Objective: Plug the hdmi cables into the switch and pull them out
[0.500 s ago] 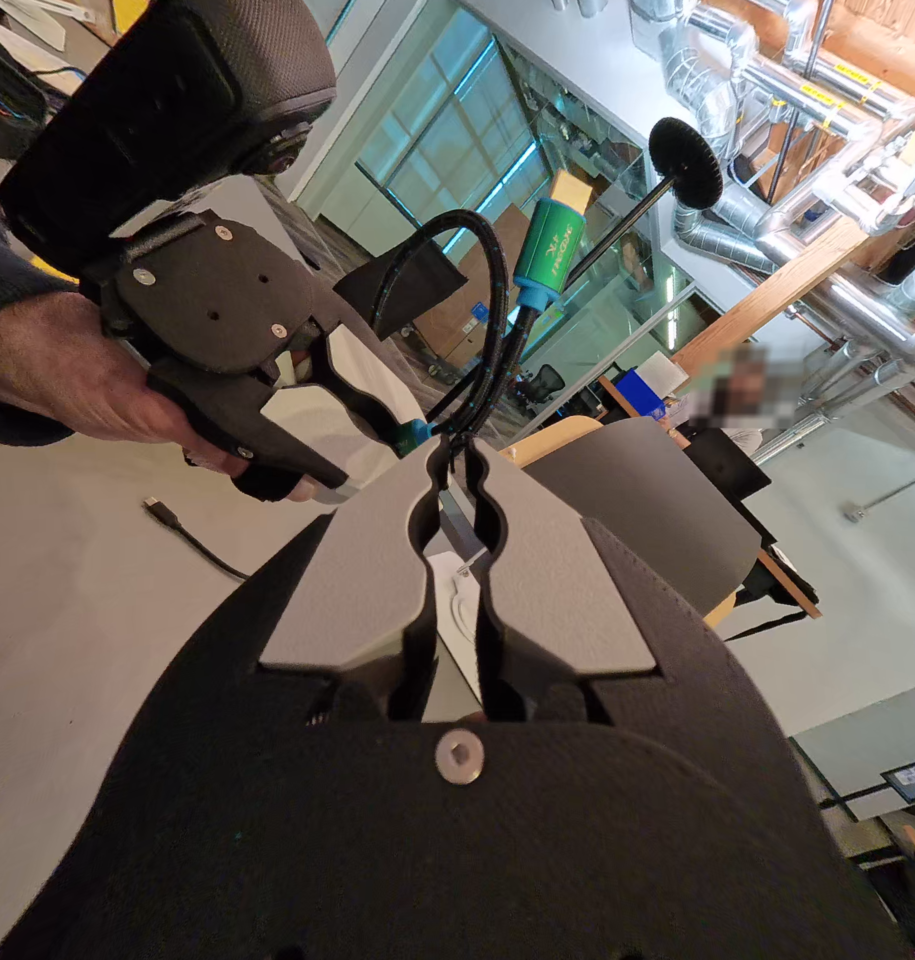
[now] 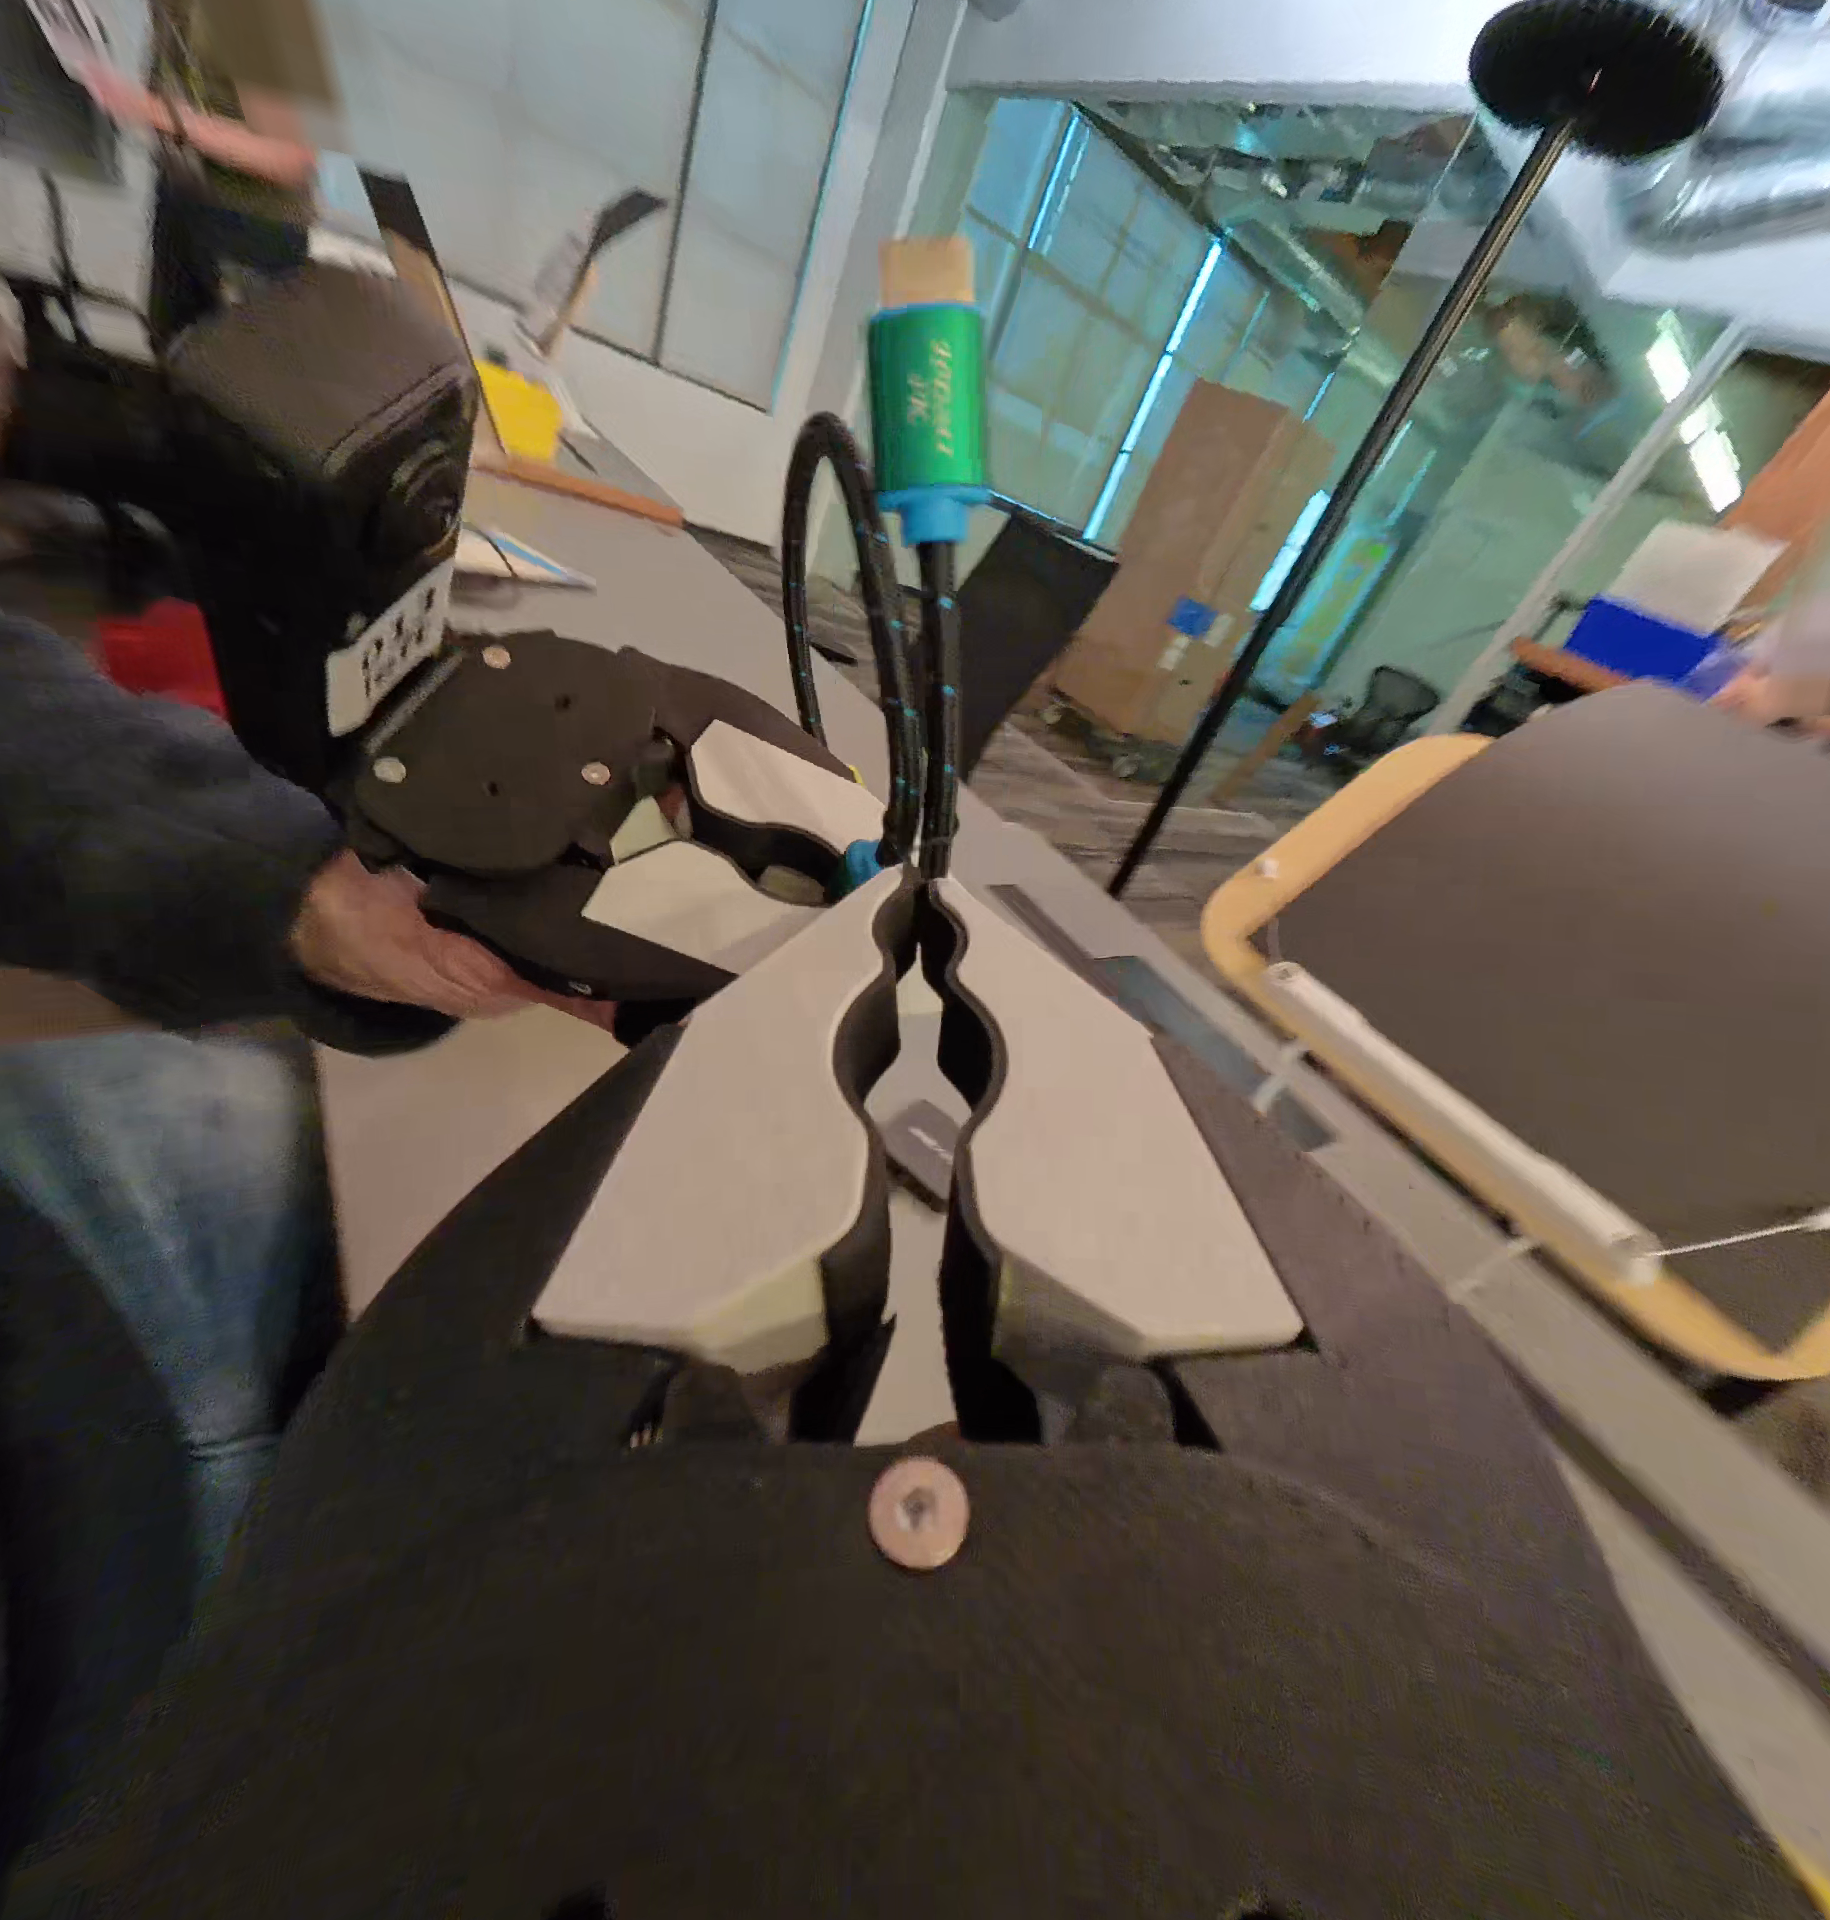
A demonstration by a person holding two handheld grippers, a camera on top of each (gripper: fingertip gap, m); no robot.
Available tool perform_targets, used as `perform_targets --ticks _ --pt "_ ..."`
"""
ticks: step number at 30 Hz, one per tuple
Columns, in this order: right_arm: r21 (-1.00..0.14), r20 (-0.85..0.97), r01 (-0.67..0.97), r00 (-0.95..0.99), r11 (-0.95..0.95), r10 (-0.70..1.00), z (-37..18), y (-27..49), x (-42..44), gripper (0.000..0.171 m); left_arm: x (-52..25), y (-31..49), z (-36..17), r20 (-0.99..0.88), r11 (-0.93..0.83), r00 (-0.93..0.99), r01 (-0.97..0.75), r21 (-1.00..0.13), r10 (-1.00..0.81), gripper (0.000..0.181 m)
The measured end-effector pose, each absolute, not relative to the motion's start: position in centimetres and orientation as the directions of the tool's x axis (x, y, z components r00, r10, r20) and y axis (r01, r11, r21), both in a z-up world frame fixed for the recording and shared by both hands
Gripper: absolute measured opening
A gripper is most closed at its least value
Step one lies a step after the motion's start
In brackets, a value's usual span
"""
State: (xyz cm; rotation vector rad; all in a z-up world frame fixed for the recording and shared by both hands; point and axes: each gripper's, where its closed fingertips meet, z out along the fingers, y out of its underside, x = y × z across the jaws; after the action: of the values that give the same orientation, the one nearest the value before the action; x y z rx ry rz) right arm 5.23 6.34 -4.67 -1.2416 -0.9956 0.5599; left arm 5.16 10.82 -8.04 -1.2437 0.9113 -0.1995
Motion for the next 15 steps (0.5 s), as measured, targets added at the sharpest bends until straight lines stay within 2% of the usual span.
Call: perform_targets --ticks 3,5,6,9,10,11,15 --pt "-0.997 -0.007 -0.077 0.428 0.028 0.904 -4.5 6.6 5.9 0.000 4.7 11.0 -7.6 -0.479 0.362 0.657 -0.318 -0.876 -0.582 0.009" --pt "-0.985 -0.122 -0.158 0.380 -0.065 0.917 -4.9 6.9 6.2 0.000 4.7 11.0 -7.5 -0.484 0.369 0.653 -0.318 -0.873 -0.582 0.009" --pt "-0.986 -0.099 -0.162 0.381 -0.039 0.919 -4.9 6.7 6.3 0.000 4.7 11.1 -7.5 -0.489 0.369 0.654 -0.326 -0.870 -0.576 0.009" --pt "-0.985 0.123 -0.051 0.450 0.163 0.885 -4.2 6.0 6.0 0.000 4.8 11.1 -7.7 -0.476 0.351 0.653 -0.324 -0.879 -0.589 0.009" --pt "-0.977 0.189 0.002 0.470 0.213 0.862 -4.1 6.0 5.7 0.013 4.8 11.1 -7.8 -0.475 0.349 0.652 -0.324 -0.879 -0.591 0.009" --pt "-0.967 0.243 0.057 0.477 0.247 0.844 -4.3 6.0 5.4 0.017 4.9 11.1 -7.8 -0.478 0.350 0.649 -0.326 -0.878 -0.592 0.009" --pt "-0.957 0.288 0.106 0.476 0.270 0.831 -4.6 6.1 4.7 0.013 5.1 10.9 -7.9 -0.483 0.353 0.645 -0.331 -0.875 -0.593 0.008"
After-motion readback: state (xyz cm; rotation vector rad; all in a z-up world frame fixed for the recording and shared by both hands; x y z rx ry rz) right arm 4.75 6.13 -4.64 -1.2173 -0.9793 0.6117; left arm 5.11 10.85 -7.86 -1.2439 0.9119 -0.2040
